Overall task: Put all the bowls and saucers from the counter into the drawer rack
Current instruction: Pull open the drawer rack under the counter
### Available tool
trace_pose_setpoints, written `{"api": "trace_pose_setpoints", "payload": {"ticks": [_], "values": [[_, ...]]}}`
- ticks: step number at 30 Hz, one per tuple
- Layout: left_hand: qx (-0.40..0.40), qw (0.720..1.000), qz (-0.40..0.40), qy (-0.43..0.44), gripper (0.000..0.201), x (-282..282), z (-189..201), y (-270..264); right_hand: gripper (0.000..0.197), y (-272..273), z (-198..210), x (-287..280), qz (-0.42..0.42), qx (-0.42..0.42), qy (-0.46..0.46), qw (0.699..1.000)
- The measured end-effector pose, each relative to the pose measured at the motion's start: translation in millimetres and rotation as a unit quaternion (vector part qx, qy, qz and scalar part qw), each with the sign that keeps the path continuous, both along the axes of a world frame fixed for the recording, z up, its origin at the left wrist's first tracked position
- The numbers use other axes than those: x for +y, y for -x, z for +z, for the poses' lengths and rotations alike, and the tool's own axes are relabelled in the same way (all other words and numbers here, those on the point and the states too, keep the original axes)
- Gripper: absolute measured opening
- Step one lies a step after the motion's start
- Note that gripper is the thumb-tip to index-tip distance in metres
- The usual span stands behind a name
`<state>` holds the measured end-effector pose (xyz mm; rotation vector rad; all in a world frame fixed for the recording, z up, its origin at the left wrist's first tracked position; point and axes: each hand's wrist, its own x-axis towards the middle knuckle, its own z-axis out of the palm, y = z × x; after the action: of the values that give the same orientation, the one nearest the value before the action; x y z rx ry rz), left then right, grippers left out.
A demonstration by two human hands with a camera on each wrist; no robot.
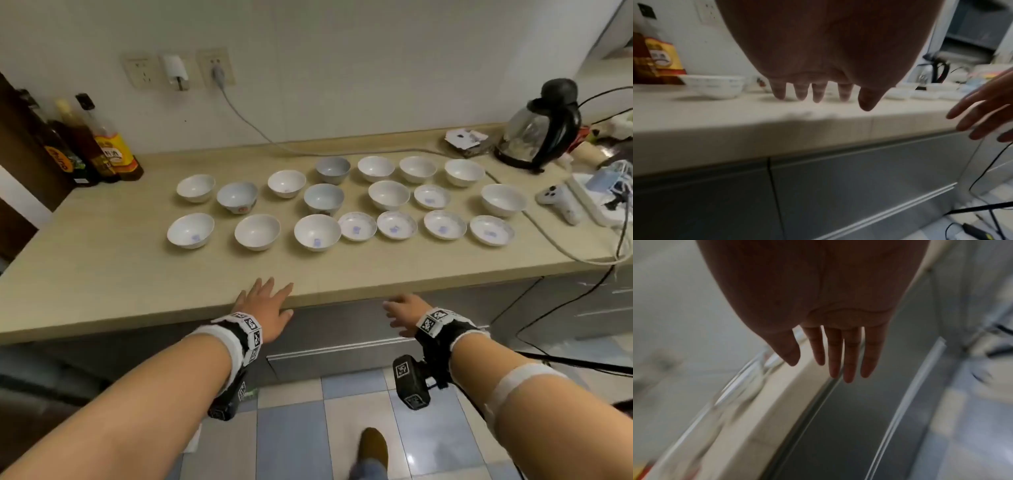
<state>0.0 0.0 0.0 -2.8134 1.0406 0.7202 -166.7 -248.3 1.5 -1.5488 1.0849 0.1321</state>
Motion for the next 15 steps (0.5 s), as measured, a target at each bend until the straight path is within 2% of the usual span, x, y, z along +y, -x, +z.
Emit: {"api": "trace_pose_setpoints", "payload": {"ticks": [3,7,10,11,13,15], "values": [[-0.007,1.000,0.011,-0.019,0.070,6,-23,-1,0.042,-8,-32,-12,-0.156,-0.043,-0.176,0.971],[-0.034,0.999,0.001,0.006,0.074,10,-39,3,0.025,-24,-49,-17,-0.267,-0.145,-0.300,0.904],[-0.026,1.000,0.005,0.001,0.076,10,-40,1,0.016,-36,-52,-18,-0.317,-0.189,-0.354,0.859],[-0.026,1.000,0.005,-0.003,0.077,10,-39,1,0.018,-38,-54,-19,-0.329,-0.198,-0.361,0.850],[-0.024,1.000,0.005,-0.007,0.079,10,-39,2,0.036,-40,-60,-20,-0.344,-0.211,-0.364,0.839],[-0.023,1.000,0.006,-0.008,0.081,9,-40,2,0.034,-41,-63,-21,-0.334,-0.213,-0.375,0.838]]}}
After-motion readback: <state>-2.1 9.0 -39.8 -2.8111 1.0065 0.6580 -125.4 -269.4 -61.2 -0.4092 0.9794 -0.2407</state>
